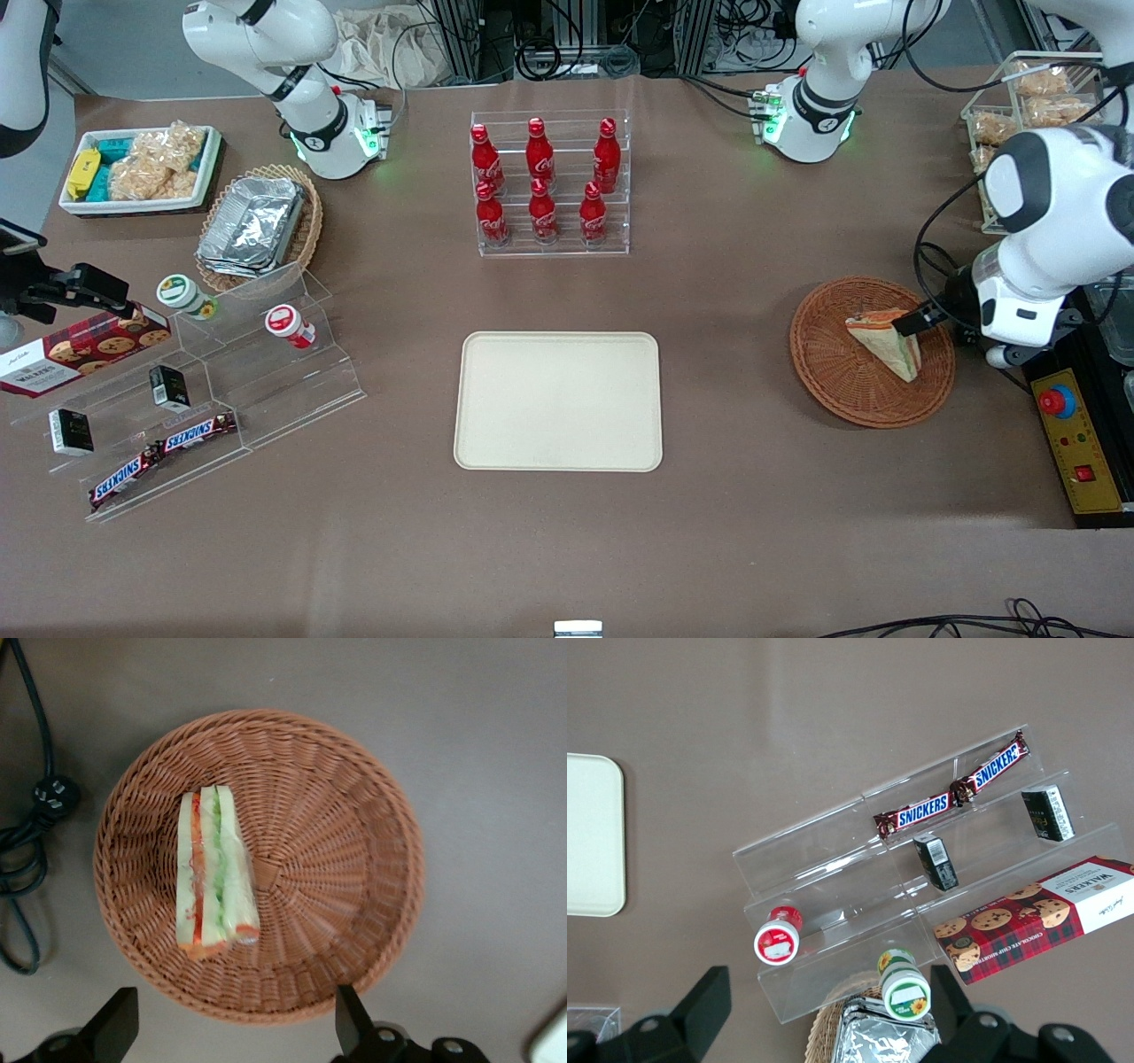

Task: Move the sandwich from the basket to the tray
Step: 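Move the left gripper down over the wrapped sandwich in the wicker basket, then lower the open left gripper around the sandwich and close on it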

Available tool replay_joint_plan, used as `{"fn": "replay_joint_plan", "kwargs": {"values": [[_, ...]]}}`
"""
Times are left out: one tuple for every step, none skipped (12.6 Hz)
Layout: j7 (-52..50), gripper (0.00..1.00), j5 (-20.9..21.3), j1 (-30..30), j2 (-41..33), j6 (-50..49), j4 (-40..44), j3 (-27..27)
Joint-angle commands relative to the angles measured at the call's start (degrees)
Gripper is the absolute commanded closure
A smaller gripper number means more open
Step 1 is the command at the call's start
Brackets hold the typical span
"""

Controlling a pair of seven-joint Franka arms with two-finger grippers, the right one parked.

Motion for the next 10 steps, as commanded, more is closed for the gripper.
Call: {"fn": "replay_joint_plan", "kwargs": {"values": [[-4.4,0.0,0.8,0.0,3.9,6.8,-2.5,0.8],[-5.6,0.0,0.8,0.0,6.1,8.6,-2.5,0.8],[-6.1,0.0,0.8,-0.1,7.6,10.3,-2.9,0.9],[-6.7,0.0,0.8,-0.1,8.9,11.9,-3.0,0.9],[-7.2,0.0,0.8,-0.1,10.3,13.0,-3.2,1.6],[-7.3,0.0,0.8,-0.1,11.4,14.7,-3.5,2.3],[-7.3,0.0,0.8,-0.1,12.5,16.1,-3.7,2.4],[-7.4,0.0,0.8,-0.1,13.8,17.4,-3.8,2.5],[-7.3,0.01,0.8,-0.1,14.5,17.8,-3.8,2.5],[-7.4,0.01,0.8,-0.1,14.1,17.8,-3.8,2.5]]}}
